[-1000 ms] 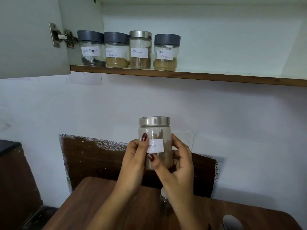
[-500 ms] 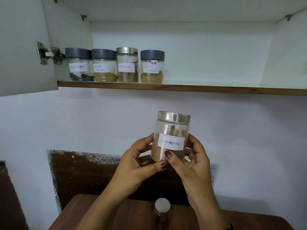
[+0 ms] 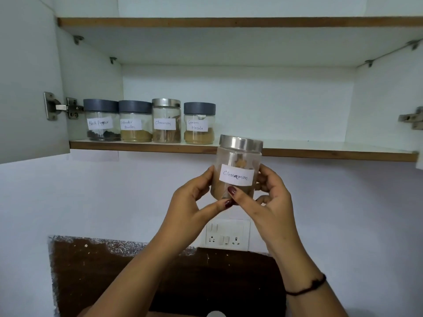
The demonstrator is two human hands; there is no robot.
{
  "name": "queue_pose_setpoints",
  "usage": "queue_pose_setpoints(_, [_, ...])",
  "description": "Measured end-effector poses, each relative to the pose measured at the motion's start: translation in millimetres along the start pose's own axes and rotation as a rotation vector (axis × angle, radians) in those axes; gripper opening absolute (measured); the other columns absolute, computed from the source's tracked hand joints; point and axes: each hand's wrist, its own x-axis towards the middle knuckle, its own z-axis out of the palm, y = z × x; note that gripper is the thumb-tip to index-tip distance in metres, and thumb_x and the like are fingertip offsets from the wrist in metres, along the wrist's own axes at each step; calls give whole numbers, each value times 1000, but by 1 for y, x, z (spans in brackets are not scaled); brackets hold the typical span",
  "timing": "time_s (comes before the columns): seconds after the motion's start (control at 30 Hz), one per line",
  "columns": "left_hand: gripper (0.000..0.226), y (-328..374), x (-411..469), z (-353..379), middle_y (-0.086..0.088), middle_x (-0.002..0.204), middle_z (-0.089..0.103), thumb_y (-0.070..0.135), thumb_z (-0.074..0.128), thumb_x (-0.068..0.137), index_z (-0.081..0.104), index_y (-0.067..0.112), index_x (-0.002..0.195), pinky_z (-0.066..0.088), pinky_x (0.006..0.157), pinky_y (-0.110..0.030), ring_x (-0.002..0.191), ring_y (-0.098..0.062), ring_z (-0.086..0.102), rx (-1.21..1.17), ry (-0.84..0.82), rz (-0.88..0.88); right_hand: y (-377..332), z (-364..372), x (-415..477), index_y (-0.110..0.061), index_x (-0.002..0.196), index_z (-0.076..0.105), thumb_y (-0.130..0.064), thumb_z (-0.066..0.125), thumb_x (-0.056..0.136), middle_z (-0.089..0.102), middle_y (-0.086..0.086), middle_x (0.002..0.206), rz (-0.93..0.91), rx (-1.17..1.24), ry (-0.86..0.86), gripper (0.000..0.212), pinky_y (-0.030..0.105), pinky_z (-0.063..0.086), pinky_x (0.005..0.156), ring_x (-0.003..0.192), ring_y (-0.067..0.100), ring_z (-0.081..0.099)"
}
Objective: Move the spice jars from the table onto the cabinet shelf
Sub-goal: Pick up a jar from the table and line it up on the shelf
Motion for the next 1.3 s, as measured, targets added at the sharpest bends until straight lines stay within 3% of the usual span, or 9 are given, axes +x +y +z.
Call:
queue_pose_setpoints(0.1, [81,3,24,1,11,142,57,43,73,78,43,24,150,44,111,-30,132,-2,52,33,11,85,-7,-2,28,-28,134,53,-32,86,72,66,-11,117,-33,-37,-19,70,36,57,85,105,10,63])
queue_pose_setpoints(0.23, [70,5,61,-1,4,142,54,30,78,84,49,20,147,47,109,-34,131,-9,54,81,51,169,-15,-1,65,-23,133,54,-32,86,72,68,-5,114,-57,-45,-37,69,41,60,86,102,14,68])
queue_pose_setpoints(0.4, [67,4,93,0,3,133,57,25,79,82,51,20,143,49,94,-12,117,-8,60,133,118,196,-19,0,100,-20,136,51,-29,84,75,66,-3,119,-80,-123,-70,71,29,59,86,102,10,68])
queue_pose_setpoints(0.53, [63,2,108,1,4,130,62,26,79,83,55,19,140,56,97,-33,118,-9,62,154,163,215,-19,2,119,-20,137,50,-33,82,77,64,-6,117,-99,-182,-74,70,17,56,77,96,3,65])
queue_pose_setpoints(0.6, [60,1,115,1,8,128,63,27,79,83,57,20,139,54,99,-35,118,-6,61,186,162,237,-18,2,128,-20,139,47,-34,82,77,63,-4,122,-106,-215,-79,72,18,56,79,100,8,65])
queue_pose_setpoints(0.73, [57,2,124,5,8,125,64,26,78,84,59,21,137,48,93,-15,109,-2,58,250,169,221,-13,1,140,-20,141,46,-35,82,78,61,-5,122,-107,-272,-96,74,14,52,75,101,10,62])
queue_pose_setpoints(0.9, [53,-8,131,11,-1,123,69,29,79,84,63,19,133,56,96,-34,111,-13,65,292,196,199,-3,2,151,-23,139,47,-39,81,77,61,-2,129,-72,-353,-131,72,33,56,90,106,15,63])
queue_pose_setpoints(1.07, [50,-13,136,11,-3,118,72,32,76,86,64,19,132,56,94,-37,109,-16,66,401,225,203,-4,3,163,-20,138,48,-38,81,78,60,-6,115,-31,-403,-161,70,23,52,78,101,16,65])
queue_pose_setpoints(1.3, [38,-15,142,11,-4,109,75,32,71,91,69,17,126,57,86,-37,98,-21,68,576,237,208,3,7,174,-23,137,49,-46,80,77,64,1,118,9,-466,-166,71,35,55,89,105,17,63])
